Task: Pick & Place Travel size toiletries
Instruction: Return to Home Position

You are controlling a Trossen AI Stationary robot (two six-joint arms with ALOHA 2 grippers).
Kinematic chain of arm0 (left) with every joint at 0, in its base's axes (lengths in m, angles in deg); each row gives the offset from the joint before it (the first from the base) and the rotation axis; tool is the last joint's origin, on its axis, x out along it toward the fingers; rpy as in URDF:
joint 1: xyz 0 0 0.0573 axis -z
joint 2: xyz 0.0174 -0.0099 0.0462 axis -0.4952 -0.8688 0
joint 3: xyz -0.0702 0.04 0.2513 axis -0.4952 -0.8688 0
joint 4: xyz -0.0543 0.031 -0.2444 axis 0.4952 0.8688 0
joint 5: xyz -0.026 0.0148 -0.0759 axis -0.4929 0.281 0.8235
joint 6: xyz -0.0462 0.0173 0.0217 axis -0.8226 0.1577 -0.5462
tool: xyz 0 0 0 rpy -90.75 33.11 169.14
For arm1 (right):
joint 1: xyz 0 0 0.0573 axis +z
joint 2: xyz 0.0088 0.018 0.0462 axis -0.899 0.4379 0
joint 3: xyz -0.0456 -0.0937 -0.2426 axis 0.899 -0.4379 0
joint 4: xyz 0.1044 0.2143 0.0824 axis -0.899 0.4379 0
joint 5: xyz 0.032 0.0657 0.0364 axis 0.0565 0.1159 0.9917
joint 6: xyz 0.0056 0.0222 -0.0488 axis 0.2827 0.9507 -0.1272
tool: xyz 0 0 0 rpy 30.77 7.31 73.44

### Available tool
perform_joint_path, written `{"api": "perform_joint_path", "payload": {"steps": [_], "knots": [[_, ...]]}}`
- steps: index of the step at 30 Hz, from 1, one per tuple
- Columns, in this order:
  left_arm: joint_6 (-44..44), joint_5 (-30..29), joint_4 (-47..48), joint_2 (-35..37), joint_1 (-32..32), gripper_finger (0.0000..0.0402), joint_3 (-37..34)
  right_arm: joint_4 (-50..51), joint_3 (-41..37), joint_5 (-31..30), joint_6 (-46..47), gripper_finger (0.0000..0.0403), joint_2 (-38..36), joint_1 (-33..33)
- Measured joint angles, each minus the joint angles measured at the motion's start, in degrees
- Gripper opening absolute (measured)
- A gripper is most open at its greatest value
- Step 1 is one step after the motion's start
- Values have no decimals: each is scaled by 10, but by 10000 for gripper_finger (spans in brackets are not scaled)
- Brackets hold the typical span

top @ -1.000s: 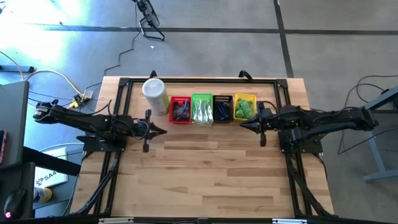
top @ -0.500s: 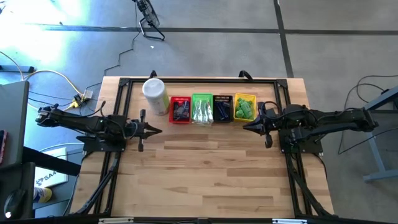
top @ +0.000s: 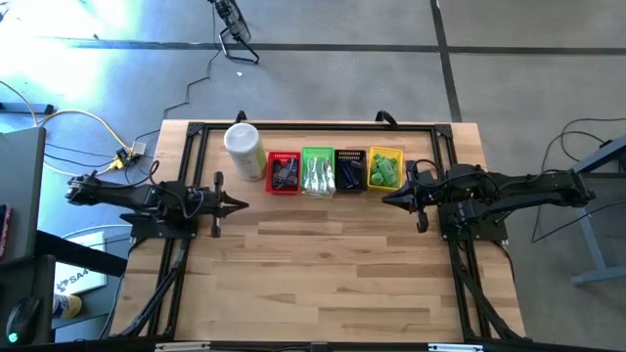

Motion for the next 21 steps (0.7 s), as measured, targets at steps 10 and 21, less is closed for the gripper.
{"api": "perform_joint_path", "payload": {"steps": [10,21], "knots": [[-12,0,68,95,0,3,0,0,0,0,0,9,0,0],[-18,0,74,96,0,3,0,-3,0,0,0,9,0,0]]}}
